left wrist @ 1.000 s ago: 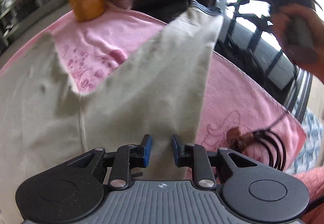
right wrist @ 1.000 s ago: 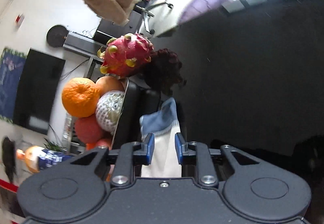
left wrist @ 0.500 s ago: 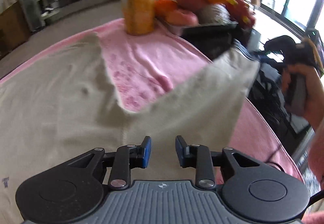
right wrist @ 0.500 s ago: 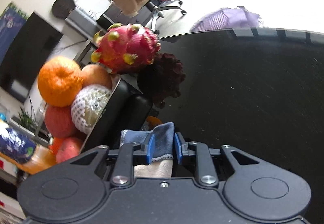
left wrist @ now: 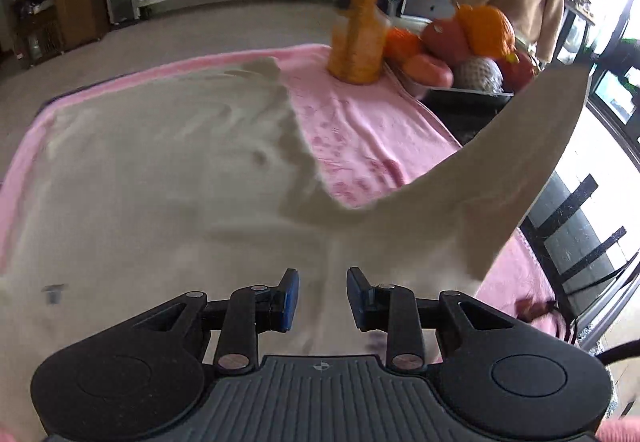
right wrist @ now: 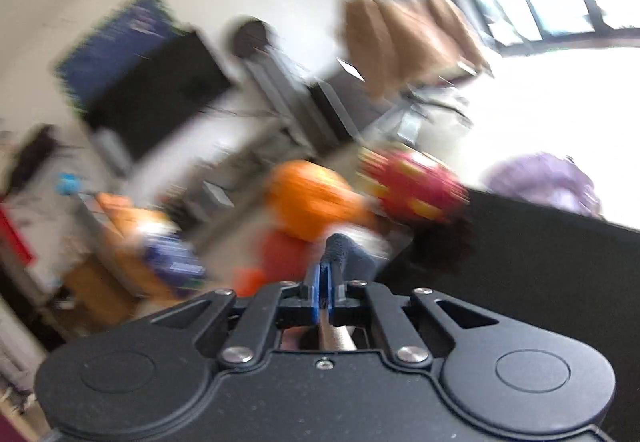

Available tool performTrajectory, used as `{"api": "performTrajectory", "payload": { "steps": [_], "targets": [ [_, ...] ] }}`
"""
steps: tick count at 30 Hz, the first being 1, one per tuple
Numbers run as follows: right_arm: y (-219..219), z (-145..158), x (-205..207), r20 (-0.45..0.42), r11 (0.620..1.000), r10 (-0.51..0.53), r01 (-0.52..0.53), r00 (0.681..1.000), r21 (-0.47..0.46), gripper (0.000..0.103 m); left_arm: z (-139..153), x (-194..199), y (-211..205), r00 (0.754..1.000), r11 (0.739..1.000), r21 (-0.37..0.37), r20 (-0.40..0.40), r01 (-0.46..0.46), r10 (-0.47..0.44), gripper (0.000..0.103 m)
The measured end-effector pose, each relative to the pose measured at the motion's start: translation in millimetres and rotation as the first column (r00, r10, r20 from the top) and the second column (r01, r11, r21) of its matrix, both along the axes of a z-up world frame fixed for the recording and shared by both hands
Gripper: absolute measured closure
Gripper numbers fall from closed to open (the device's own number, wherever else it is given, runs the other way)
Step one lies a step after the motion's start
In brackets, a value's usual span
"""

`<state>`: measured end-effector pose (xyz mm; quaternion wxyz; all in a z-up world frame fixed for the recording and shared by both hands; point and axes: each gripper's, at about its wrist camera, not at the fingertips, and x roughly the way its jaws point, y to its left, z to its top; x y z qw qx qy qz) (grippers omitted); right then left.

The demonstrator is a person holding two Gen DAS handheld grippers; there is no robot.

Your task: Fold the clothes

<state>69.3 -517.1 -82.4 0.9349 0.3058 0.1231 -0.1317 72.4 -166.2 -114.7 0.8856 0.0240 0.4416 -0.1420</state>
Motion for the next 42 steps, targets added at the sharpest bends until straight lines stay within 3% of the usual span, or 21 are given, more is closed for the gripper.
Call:
{"api": "performTrajectory", "payload": {
  "steps": [4,7,11,14,16,20,22,25,27,28,29,35,39,42],
  "targets": [
    [91.7,56.4,-44.8,0.087,0.983,0.141,-0.13,0.986,-0.127,0.099,23.2,-24.8,56.4,1.0,1.0,-0.004,0.023,-0.018,0.018,0.074],
    [156.7,81.2,-64.4,0.073,0.954,0.227,-0.207,0.971,-0.215,0.099,38.8,-45.9,102.9,0.997,0.999,0.019,0.066,-0.048,0.046,0.073],
    [234.9,87.9,-75.8,0.02,0.925,0.297,-0.282,0.955,-0.255,0.099,41.7,-66.7,173.0,0.984,0.991,0.015,0.122,-0.134,0.131,0.073],
    [291.7,80.8,-73.7,-0.035,0.907,0.344,-0.341,0.938,-0.245,0.099,32.4,-70.9,222.7,0.955,0.965,0.009,0.147,-0.264,0.259,0.073],
    [326.2,75.7,-70.7,-0.067,0.899,0.362,-0.367,0.93,-0.239,0.099,25.2,-70.9,251.0,0.916,0.93,-0.013,0.171,-0.368,0.364,0.074],
    [403.7,53.0,-63.5,-0.133,0.861,0.412,-0.433,0.901,-0.267,0.099,5.0,-64.8,289.3,0.875,0.885,-0.12,0.138,-0.451,0.465,0.076],
    [435.5,34.8,-60.1,-0.209,0.822,0.467,-0.509,0.859,-0.258,0.099,-4.3,-62.2,298.7,0.87,0.873,-0.148,0.107,-0.465,0.482,0.078],
    [479.2,5.5,-54.4,-0.349,0.735,0.563,-0.646,0.75,-0.204,0.097,-7.7,-59.6,312.3,0.885,0.861,-0.255,0.044,-0.44,0.464,0.074],
    [483.0,-2.5,-52.4,-0.42,0.683,0.625,-0.721,0.659,-0.115,0.091,-9.7,-57.3,311.8,0.89,0.863,-0.257,0.024,-0.435,0.456,0.073],
    [475.9,0.4,-53.8,-0.425,0.679,0.638,-0.729,0.643,-0.084,0.082,-11.0,-56.0,311.4,0.895,0.864,-0.266,0.011,-0.427,0.446,0.073],
    [463.8,7.6,-55.2,-0.423,0.685,0.641,-0.726,0.641,-0.062,0.073,-12.4,-55.4,310.7,0.9,0.865,-0.276,-0.002,-0.42,0.436,0.073],
    [350.9,50.2,-56.5,-0.37,0.772,0.618,-0.626,0.694,0.115,0.063,-21.5,-48.4,298.3,0.92,0.885,-0.255,-0.06,-0.389,0.387,0.072],
    [286.6,22.2,-52.7,-0.387,0.818,0.568,-0.55,0.726,0.169,0.059,-32.2,-12.7,281.6,0.922,0.92,-0.118,-0.15,-0.374,0.356,0.074],
    [261.3,-23.7,-34.6,-0.468,0.833,0.551,-0.495,0.691,0.248,0.06,-30.9,9.6,270.4,0.931,0.939,-0.047,-0.154,-0.341,0.33,0.075]
  ]
}}
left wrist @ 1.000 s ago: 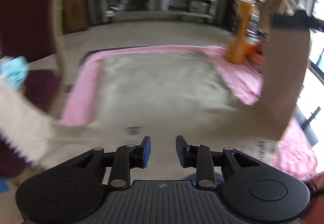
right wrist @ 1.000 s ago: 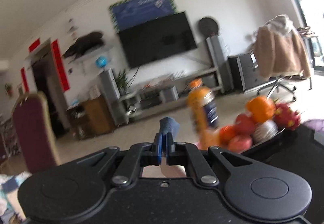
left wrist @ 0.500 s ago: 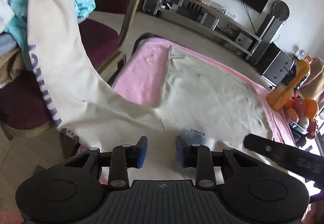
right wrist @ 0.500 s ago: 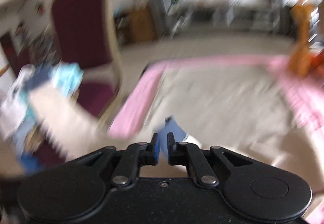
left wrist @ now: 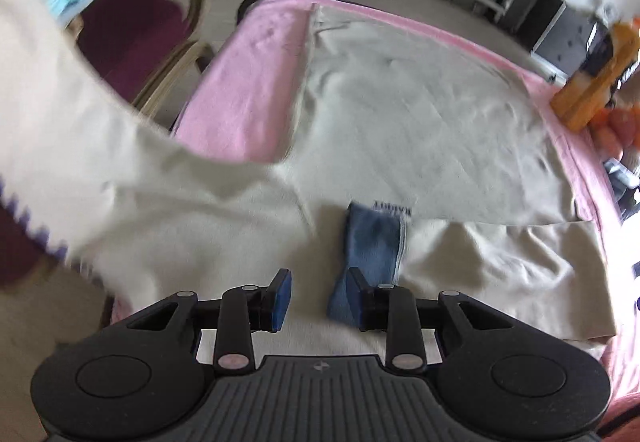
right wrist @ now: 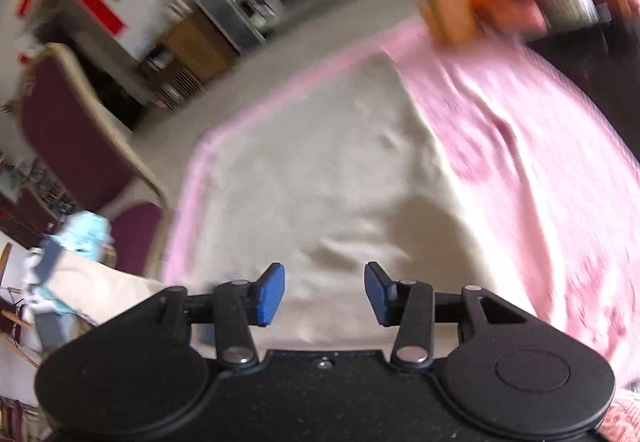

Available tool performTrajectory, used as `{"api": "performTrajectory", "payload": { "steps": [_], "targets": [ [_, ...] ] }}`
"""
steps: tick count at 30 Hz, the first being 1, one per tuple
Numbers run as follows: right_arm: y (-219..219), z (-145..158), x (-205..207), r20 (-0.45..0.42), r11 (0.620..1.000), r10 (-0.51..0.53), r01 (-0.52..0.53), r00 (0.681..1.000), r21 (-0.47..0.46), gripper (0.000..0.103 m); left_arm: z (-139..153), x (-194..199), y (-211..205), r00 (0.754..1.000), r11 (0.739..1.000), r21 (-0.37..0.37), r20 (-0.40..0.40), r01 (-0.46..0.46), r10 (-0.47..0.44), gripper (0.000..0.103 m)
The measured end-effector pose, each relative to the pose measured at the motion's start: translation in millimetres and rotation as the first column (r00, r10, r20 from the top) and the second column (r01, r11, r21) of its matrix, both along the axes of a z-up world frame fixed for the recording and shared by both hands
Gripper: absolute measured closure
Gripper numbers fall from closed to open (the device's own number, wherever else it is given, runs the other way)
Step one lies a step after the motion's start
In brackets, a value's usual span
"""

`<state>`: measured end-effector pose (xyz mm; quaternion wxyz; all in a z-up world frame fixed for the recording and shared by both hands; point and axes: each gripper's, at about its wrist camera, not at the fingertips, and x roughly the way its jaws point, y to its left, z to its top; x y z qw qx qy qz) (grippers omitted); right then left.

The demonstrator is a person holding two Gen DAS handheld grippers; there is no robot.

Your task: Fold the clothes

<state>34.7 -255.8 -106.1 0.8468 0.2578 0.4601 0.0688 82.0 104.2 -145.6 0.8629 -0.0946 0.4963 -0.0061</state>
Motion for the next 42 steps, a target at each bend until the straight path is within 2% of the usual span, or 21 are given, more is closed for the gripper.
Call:
{"api": "performTrajectory", "payload": {
  "steps": [1,3,5,7,10,13,17,20,21,22,23,25,29,32,36,39,40,41,42],
  "targets": [
    [-6.7,-15.3,4.5,-0.041,1.0,-0.011,0.011,0.999,-0.004,0.063,1.8,5.6,-3.1,1.0,1.0,0.011,0.002,0.016,-0.016,0.075],
    [-13.9,-38.4,4.8,-0.049,1.0,-0.025,0.024,0.998,-0.01,0.076,3.3,14.4,-7.6,0.999,0.999,0.02,0.011,0.04,-0.04,0.074],
    [-21.2,-54.4,1.5,-0.027,0.998,-0.056,0.055,0.998,-0.015,0.077,-2.4,16.8,-8.1,0.999,0.999,-0.001,0.025,0.043,-0.043,0.074],
    [-30.6,-56.8,1.7,-0.028,0.993,-0.117,0.118,0.993,0.004,0.077,-10.7,16.3,-3.2,1.0,0.998,-0.056,0.019,0.005,-0.004,0.075],
    [-45.8,-48.3,-1.5,0.05,0.983,-0.18,0.178,0.982,0.038,0.076,-19.4,16.9,2.0,0.999,0.992,-0.121,0.009,-0.038,0.04,0.076],
    [-53.0,-51.1,-2.1,0.038,0.975,-0.219,0.218,0.975,0.039,0.076,-19.1,22.6,-6.3,1.0,0.996,-0.083,0.016,-0.013,0.015,0.075],
    [-51.9,-50.4,-1.7,0.048,0.974,-0.224,0.226,0.973,-0.027,0.076,-27.3,27.4,-15.1,1.0,0.997,-0.077,-0.019,0.02,-0.021,0.076],
    [-53.7,-48.2,-2.5,0.075,0.965,-0.253,0.257,0.965,-0.049,0.073,-27.6,25.7,-25.9,0.998,0.998,-0.016,0.003,0.059,-0.059,0.079],
    [-56.1,-49.6,-1.4,0.073,0.963,-0.261,0.265,0.963,-0.049,0.072,-27.7,25.1,-29.5,0.997,0.997,0.005,0.01,0.072,-0.072,0.091],
    [-58.4,-51.8,0.6,0.066,0.961,-0.268,0.271,0.961,-0.047,0.071,-26.7,23.6,-32.7,0.996,0.996,0.031,0.023,0.082,-0.083,0.099],
    [-60.7,-54.2,2.9,0.059,0.96,-0.272,0.275,0.96,-0.045,0.07,-24.4,21.5,-34.7,0.995,0.995,0.05,0.042,0.086,-0.088,0.1],
    [-63.5,-56.1,4.0,0.054,0.958,-0.28,0.282,0.958,-0.045,0.069,-14.8,15.2,-34.1,0.991,0.996,0.049,0.101,0.081,-0.085,0.101],
    [-70.3,-58.4,1.9,0.062,0.953,-0.298,0.3,0.953,-0.035,0.067,9.6,-5.0,-16.1,0.979,0.998,-0.059,0.204,0.024,-0.012,0.101],
    [-74.4,-58.9,-1.6,0.063,0.951,-0.307,0.309,0.95,-0.022,0.067,10.9,-10.2,-12.1,0.978,1.0,-0.009,0.208,-0.02,0.021,0.101],
    [-75.5,-60.2,-2.3,0.06,0.956,-0.291,0.292,0.955,-0.007,0.065,-5.7,1.6,-18.9,0.991,0.995,0.095,0.13,-0.034,0.021,0.099],
    [-67.9,-59.9,-1.5,0.061,0.969,-0.241,0.243,0.969,-0.041,0.066,-16.7,9.0,-26.8,0.996,0.983,0.183,0.084,-0.028,0.013,0.099],
    [-64.1,-60.5,-0.5,0.056,0.975,-0.213,0.216,0.976,-0.059,0.071,-18.4,8.9,-26.7,0.997,0.98,0.199,0.078,-0.027,0.011,0.099],
    [-58.6,-63.3,1.9,0.035,0.981,-0.174,0.176,0.984,-0.085,0.085,-20.1,8.8,-26.6,0.997,0.977,0.214,0.072,-0.025,0.01,0.099],
    [-52.5,-67.5,4.8,0.006,0.985,-0.137,0.137,0.99,-0.109,0.089,-21.8,8.7,-26.5,0.998,0.973,0.229,0.066,-0.024,0.009,0.099]
  ]
}}
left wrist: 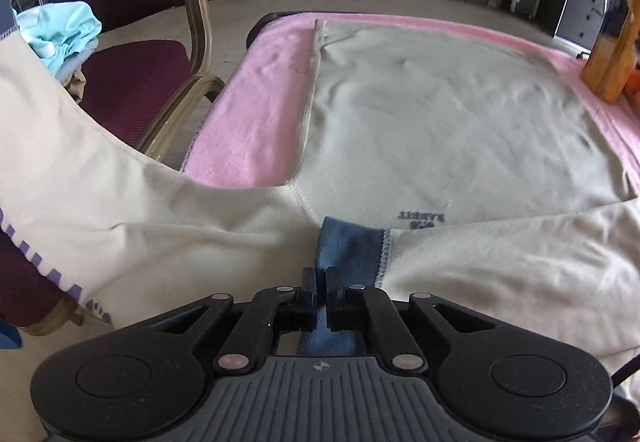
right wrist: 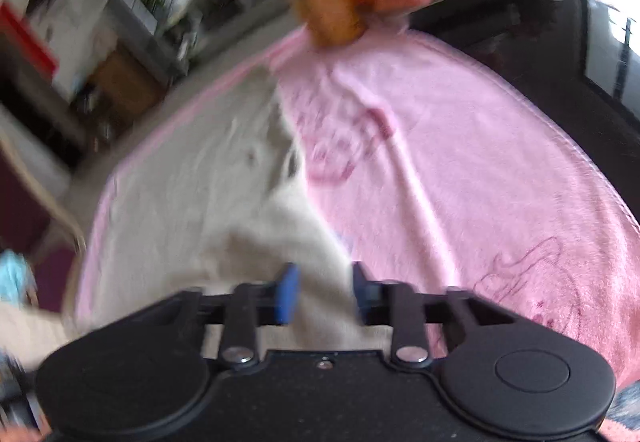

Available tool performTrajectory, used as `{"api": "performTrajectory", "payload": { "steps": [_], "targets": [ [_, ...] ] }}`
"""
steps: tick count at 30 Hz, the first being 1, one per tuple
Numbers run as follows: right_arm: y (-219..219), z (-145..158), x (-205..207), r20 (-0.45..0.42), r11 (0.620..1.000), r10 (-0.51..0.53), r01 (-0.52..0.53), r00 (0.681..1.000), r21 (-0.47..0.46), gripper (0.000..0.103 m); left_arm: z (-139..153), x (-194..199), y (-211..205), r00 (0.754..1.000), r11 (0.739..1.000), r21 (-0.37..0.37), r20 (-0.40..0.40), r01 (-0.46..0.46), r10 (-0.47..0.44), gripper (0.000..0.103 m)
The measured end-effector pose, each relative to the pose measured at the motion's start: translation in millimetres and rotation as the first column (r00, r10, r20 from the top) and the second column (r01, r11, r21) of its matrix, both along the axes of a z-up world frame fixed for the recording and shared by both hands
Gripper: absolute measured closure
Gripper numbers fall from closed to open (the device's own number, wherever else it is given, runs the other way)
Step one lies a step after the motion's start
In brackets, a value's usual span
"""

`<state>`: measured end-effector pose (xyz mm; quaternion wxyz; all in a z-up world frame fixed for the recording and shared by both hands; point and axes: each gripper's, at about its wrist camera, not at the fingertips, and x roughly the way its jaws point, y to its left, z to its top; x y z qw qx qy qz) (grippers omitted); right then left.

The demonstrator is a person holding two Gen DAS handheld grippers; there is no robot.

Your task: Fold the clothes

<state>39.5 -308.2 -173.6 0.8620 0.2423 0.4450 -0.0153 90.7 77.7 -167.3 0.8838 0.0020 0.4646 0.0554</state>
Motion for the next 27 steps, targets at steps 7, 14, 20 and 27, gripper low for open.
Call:
{"api": "performTrajectory", "payload": {
  "steps": [7,14,20,27],
  "targets": [
    [19.8,-18.6,5.0,-0.147,0.965,-0.046,0.006,0.988,-0.262,0.1,-5.1,0.8,5.2,0.999,0.999,0.021,-0.028,-0.026,0.027,0.089],
    [4.1,5.3,-7.5,0.033,0.995,-0.06,0.062,0.998,-0.077,0.091,24.5,-20.1,22.6,0.991,0.991,-0.107,0.106,-0.074,0.085,0.084],
    [2.9,5.9,13.6,0.113,0.966,-0.034,0.003,0.993,0.258,0.09,22.6,-8.0,-16.9,0.98,0.965,-0.205,0.151,0.161,-0.131,0.084],
    [14.3,-49.6,72.0,0.016,0.853,-0.047,0.032,0.999,0.521,0.088,-13.1,25.7,-32.2,0.993,0.969,-0.217,0.021,0.116,-0.114,0.087]
  ]
}}
